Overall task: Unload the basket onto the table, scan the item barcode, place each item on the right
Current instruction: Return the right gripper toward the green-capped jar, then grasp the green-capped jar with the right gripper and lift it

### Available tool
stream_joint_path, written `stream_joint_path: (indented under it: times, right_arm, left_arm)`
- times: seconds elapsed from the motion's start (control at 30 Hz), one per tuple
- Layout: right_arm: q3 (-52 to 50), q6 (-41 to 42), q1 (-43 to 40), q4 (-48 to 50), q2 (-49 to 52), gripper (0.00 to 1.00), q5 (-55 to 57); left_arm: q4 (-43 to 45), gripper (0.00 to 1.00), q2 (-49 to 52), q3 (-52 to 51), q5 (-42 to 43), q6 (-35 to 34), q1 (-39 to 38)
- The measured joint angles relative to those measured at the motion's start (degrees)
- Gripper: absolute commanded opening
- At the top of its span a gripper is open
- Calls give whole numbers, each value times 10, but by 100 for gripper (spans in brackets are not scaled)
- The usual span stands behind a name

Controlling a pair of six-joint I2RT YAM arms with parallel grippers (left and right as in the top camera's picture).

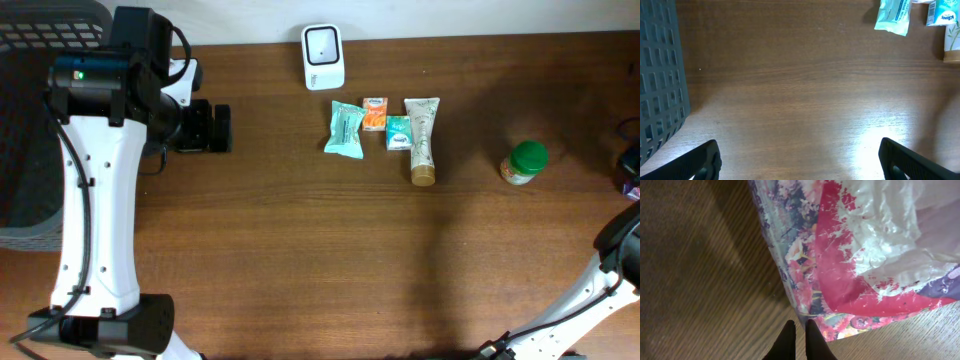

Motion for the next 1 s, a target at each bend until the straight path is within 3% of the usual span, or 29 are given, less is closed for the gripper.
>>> stream_joint_path:
  times: [0.2, 0.3, 0.4, 0.57, 0.6, 0.63, 0.8, 1.0]
  right_arm:
    - [-2, -21, 19, 1, 0, 4, -129]
    - [1, -33, 76, -10, 0, 4, -163]
    - [45, -35, 126, -66, 0, 12, -178]
    - [216, -39, 151, -224, -8, 53, -186]
    - [248, -36, 154, -259, -10, 70, -187]
    - [271, -38, 160, -283, -12, 99, -189]
    - [299, -38, 224, -370, -16, 99, -140]
    - [164, -39, 239, -313, -16, 99, -71]
  left_arm:
    - [0, 99, 0, 0, 0, 0, 0]
    - [0, 99, 0, 0, 0, 0, 0]
    - [0, 99, 0, 0, 0, 0, 0]
    - [0, 99, 0, 0, 0, 0, 0]
    - [0, 99, 0, 0, 0, 0, 0]
    - [0, 99, 0, 0, 0, 0, 0]
    - [0, 99, 0, 0, 0, 0, 0]
    - [0, 99, 0, 0, 0, 0, 0]
